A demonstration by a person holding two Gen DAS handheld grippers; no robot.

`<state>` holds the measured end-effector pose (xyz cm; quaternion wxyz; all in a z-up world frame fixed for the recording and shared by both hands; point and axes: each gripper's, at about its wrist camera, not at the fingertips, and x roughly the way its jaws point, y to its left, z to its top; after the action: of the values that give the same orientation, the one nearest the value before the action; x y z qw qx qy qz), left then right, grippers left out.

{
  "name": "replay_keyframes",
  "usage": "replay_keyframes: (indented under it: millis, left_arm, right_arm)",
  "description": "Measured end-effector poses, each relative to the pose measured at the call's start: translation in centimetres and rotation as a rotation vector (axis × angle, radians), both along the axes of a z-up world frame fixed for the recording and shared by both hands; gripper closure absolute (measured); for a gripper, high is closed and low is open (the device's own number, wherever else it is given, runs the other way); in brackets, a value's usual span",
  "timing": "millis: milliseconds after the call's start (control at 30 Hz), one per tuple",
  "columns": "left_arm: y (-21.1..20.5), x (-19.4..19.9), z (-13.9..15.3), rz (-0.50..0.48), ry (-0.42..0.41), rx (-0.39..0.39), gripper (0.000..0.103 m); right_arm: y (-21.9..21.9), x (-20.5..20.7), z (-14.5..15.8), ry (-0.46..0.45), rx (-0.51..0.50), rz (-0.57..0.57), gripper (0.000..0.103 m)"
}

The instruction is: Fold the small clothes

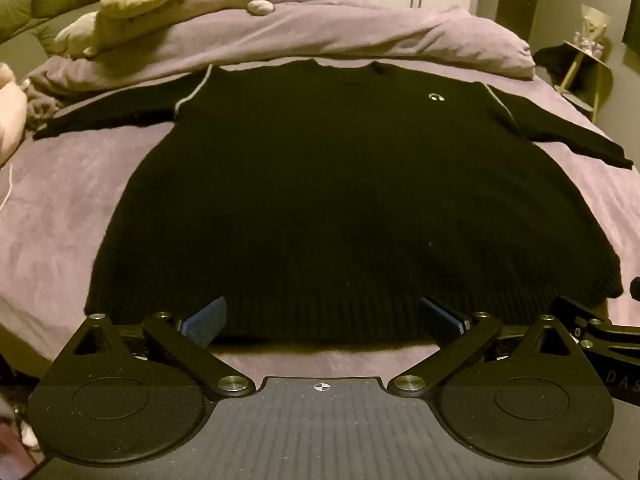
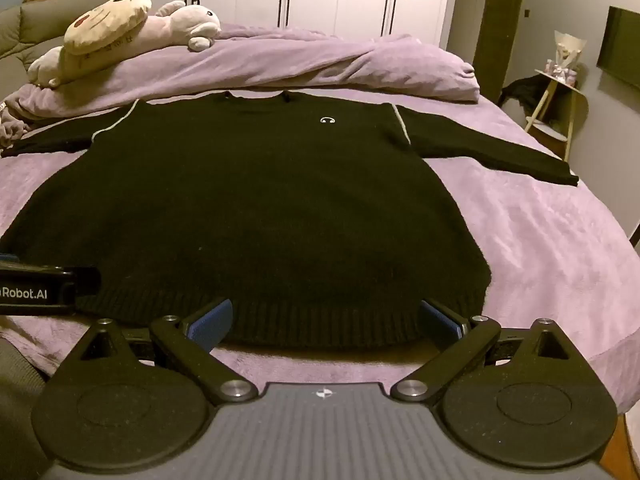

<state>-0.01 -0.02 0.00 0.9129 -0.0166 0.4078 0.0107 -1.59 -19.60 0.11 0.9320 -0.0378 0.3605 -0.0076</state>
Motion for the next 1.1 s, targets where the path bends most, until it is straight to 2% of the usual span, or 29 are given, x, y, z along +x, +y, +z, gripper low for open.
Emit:
replay_keyframes:
  millis: [1100]
  left_arm:
    - [0.1,0.19,-0.39,-0.002,0.017,-0.004,0.0]
  right_arm:
    - [-0.11,-0.15,0.04,0.0,0.002,0.0,0.004]
